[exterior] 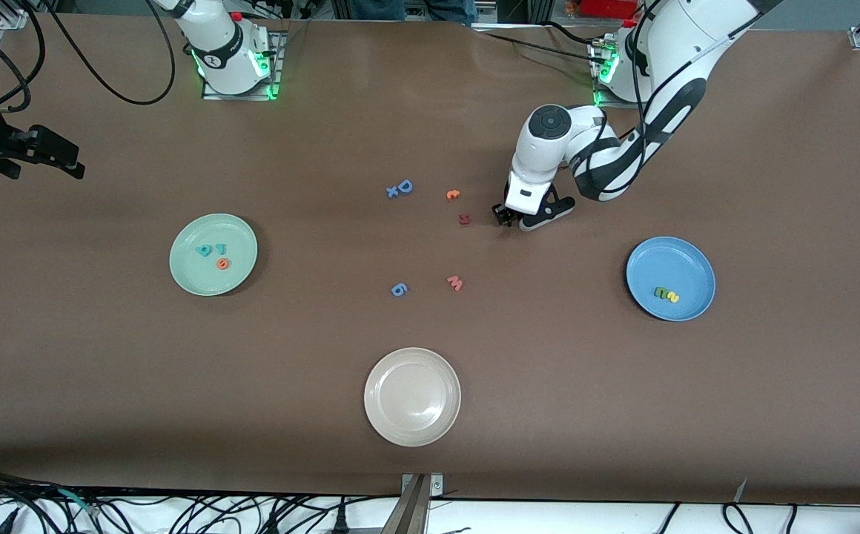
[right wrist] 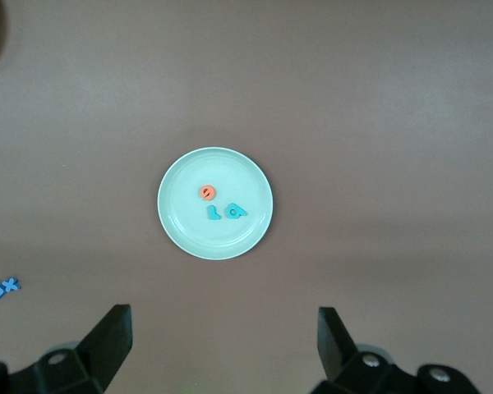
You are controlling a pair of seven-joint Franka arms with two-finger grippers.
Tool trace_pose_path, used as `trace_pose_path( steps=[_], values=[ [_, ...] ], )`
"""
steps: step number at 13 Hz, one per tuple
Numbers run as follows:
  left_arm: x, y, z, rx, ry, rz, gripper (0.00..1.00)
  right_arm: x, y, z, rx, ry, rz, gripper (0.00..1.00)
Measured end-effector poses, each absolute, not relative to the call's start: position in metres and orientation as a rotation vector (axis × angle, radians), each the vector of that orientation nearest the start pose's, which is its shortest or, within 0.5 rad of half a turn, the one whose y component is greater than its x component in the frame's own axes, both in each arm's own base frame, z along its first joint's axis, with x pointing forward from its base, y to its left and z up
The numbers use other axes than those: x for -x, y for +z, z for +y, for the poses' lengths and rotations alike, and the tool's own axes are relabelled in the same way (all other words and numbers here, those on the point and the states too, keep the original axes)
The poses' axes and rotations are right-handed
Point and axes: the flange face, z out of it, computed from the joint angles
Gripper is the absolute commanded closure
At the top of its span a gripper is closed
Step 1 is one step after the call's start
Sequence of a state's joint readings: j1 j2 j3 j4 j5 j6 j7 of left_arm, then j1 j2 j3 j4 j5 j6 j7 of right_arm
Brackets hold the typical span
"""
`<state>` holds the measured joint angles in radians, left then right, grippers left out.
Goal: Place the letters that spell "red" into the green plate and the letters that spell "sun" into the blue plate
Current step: 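Lower the left gripper and grasp the yellow c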
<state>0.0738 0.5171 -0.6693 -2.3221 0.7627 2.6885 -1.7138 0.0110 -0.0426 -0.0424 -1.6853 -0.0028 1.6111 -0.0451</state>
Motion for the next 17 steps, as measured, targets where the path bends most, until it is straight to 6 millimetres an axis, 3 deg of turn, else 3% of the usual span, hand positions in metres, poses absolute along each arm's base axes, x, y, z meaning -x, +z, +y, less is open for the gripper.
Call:
trace_pose_path(
  steps=[13, 17],
  values=[
    [-0.386, 0.167, -0.329, 3.078, -0.053, -0.802, 0.50, -0.542, 0.597, -0.018, 3.141, 0.050, -0.022, 0.00],
    [-0.386, 0.168, -0.330, 3.079, -0.055, -0.806, 0.61, -0.542, 0.597, -0.018, 3.141, 0.050, -0.022, 0.00]
  ],
)
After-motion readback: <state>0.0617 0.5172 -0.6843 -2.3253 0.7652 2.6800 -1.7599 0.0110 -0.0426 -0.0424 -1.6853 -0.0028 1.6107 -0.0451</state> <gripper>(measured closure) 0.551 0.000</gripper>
